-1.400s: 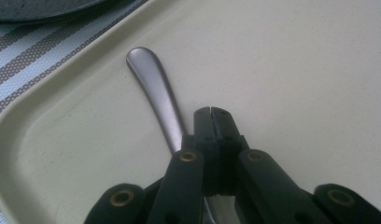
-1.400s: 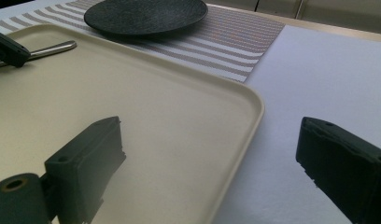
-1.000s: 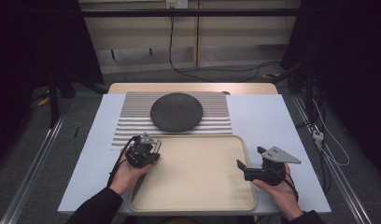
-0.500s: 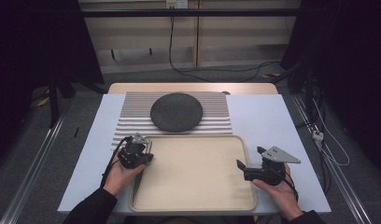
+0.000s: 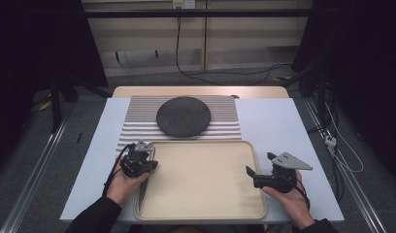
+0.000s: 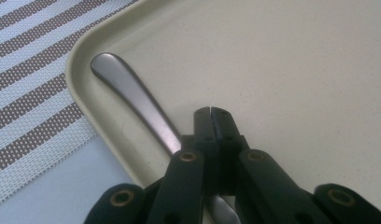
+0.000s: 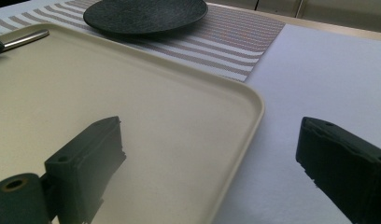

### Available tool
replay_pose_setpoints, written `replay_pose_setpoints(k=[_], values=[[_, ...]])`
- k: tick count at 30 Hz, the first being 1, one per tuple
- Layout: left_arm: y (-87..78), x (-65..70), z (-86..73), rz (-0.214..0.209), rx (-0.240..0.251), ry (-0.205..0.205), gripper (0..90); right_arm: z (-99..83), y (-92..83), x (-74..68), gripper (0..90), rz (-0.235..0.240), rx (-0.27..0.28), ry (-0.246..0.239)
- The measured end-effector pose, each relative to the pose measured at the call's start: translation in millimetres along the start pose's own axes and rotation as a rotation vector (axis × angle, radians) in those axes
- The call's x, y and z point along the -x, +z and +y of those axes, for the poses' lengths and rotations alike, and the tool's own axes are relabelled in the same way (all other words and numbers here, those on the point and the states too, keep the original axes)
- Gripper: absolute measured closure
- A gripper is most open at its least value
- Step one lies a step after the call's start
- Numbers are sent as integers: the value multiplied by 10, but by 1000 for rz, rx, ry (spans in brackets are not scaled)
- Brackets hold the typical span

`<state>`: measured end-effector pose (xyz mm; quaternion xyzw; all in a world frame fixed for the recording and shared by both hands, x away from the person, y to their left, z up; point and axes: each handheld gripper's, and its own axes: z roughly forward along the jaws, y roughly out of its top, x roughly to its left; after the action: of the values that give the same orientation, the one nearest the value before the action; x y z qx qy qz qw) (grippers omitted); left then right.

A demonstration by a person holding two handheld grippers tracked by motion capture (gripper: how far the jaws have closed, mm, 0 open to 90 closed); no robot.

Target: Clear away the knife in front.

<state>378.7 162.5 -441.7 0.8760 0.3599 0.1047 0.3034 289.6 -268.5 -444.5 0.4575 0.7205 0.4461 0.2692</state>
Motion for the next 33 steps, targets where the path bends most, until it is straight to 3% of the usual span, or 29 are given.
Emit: replay_pose_setpoints(k=[6, 10, 14, 17, 23, 26, 29, 33], values=[[3, 21, 2, 6, 9, 3, 837, 0, 1, 9, 74, 4, -5, 9], [-10, 39, 5, 5, 41, -1, 742, 0, 0, 9, 74, 3, -4, 11], [-22, 68, 19, -5, 78, 13, 592, 0, 0, 9, 74, 2, -4, 11], [-30, 90, 33, 11, 122, 23, 442, -1, 0, 8, 74, 4, -4, 11], [-55, 110, 67, 7, 191, -13, 95, -2, 0, 7, 74, 7, -4, 10], [-120, 121, 66, -15, 220, 8, 69, -2, 0, 9, 73, 6, -3, 13], [-184, 132, 59, -22, 246, -4, 64, -4, 1, 14, 73, 5, -2, 12], [-260, 138, 48, 8, 264, 0, 64, -7, -7, 15, 73, 5, -1, 15]])
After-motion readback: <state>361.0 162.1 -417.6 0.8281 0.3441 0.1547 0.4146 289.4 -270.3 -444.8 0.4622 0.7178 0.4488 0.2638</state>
